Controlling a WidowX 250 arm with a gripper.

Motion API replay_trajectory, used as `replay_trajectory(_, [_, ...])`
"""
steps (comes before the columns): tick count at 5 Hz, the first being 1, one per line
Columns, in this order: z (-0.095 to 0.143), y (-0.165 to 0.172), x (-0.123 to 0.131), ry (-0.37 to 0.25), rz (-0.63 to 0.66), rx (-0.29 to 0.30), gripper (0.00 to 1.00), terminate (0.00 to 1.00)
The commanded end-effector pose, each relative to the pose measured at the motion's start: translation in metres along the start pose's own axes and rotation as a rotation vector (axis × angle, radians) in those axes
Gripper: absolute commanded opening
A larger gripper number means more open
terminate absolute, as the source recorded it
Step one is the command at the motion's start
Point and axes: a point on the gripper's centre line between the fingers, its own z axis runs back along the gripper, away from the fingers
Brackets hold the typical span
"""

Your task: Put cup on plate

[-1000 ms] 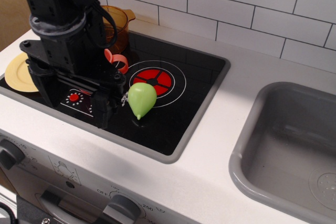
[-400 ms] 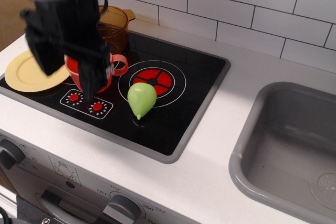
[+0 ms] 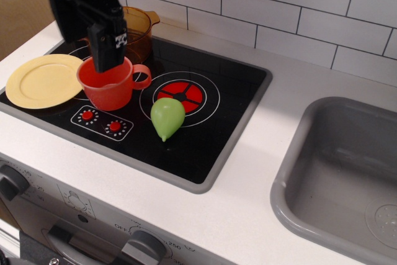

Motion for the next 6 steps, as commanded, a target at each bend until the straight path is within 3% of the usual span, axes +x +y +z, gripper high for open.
replay_trajectory(1, [-0.002, 0.001, 0.041, -0.116, -0.109, -0.011, 1.0, 0.0])
replay_trajectory(4, [-0.027, -0.006, 0.062, -0.122, -0.243, -0.093, 1.0, 0.0])
replay_trajectory(6, [-0.038, -0.004, 0.063, -0.111, -0.268, -0.081, 1.0, 0.0])
